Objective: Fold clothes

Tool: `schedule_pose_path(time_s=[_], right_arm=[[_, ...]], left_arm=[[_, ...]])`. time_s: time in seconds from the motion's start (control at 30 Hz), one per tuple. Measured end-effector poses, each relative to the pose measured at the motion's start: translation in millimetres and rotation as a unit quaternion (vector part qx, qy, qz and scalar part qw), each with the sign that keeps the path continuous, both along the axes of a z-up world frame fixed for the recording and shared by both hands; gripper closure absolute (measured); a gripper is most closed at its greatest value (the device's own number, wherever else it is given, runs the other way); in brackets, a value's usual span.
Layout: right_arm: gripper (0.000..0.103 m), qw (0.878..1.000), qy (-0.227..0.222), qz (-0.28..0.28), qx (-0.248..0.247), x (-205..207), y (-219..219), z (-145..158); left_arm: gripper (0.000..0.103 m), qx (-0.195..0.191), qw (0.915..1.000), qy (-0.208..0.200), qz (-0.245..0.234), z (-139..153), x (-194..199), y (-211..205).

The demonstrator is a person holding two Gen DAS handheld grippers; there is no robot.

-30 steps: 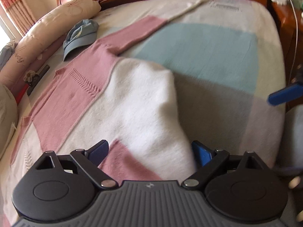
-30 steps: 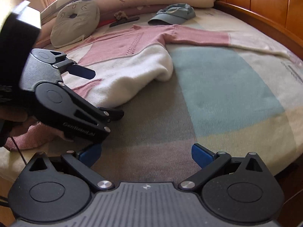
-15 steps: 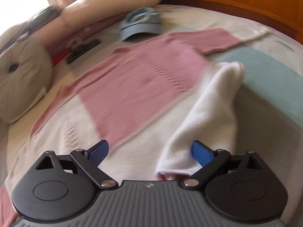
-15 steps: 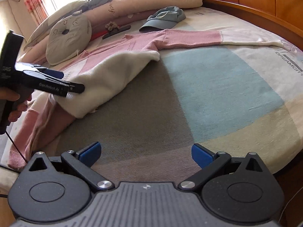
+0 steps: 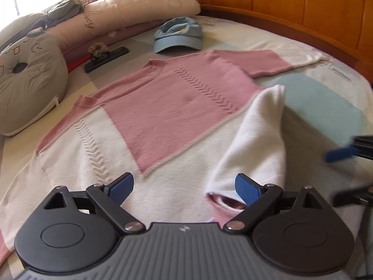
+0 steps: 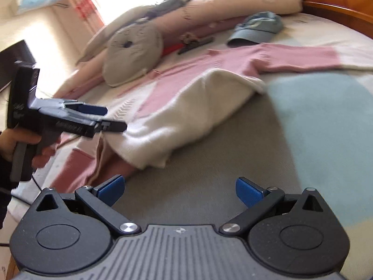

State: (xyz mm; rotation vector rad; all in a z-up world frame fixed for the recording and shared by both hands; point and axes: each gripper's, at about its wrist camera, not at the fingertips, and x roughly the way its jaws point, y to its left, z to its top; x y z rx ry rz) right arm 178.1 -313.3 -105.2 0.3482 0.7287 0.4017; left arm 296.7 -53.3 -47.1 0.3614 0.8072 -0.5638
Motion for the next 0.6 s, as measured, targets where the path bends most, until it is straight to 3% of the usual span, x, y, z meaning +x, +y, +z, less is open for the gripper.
schedule_pose_path(time_s=[0.37,0.6], right_arm=[[0.0,0.997,-0.037,0.019,0.072,79,2,-19],[0.0,0.992,-0.051,0.043,0.109,61,8,-1]], left_arm=[[0.009,-0.029,0.9995,0.0,0.008,13,-7,6],[0.009,-0.029,0.9994,0.0,0.019,9,-7,10]])
